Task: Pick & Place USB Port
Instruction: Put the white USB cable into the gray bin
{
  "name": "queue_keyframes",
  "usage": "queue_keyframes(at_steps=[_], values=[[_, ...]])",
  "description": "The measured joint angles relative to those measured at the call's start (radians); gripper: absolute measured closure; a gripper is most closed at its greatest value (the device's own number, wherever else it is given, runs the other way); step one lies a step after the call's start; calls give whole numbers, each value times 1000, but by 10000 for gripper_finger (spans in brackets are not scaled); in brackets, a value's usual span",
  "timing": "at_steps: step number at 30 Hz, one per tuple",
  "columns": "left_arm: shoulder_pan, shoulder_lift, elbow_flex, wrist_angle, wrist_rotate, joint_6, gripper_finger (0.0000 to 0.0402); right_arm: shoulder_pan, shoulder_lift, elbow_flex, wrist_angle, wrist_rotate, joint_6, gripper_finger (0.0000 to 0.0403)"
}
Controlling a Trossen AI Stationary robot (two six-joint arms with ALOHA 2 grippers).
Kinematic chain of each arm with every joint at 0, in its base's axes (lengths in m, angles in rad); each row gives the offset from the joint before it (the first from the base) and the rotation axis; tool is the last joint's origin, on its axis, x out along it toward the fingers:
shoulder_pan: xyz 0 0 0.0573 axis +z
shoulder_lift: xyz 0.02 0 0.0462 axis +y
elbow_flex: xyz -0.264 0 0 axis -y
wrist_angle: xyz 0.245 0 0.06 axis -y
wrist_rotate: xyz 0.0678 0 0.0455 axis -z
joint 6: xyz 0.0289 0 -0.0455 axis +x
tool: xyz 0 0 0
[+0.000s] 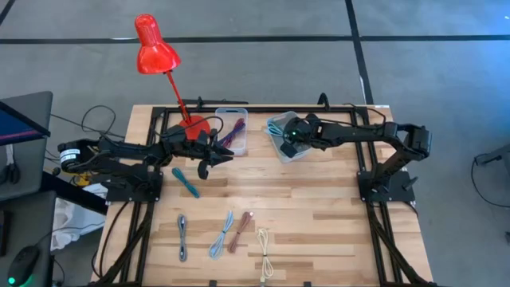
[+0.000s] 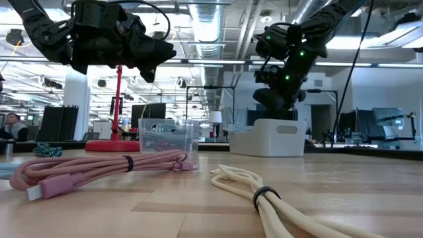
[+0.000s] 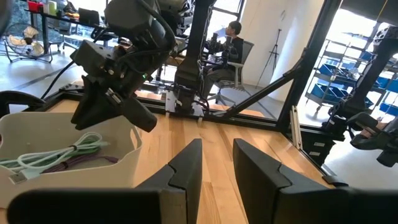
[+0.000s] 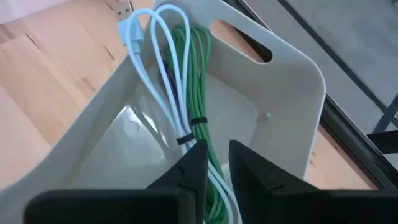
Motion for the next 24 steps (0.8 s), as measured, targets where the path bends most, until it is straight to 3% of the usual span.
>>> queue_keyframes(at_steps=[7,13,24], values=[[0,0,0,0,0,0,312,41,-35,0,14,11,-101,331],[0,0,0,0,0,0,312,133,-149,0,30,2,-224,331],[0,0,0,0,0,0,312,346,-302,0,43,-246,-255,331]])
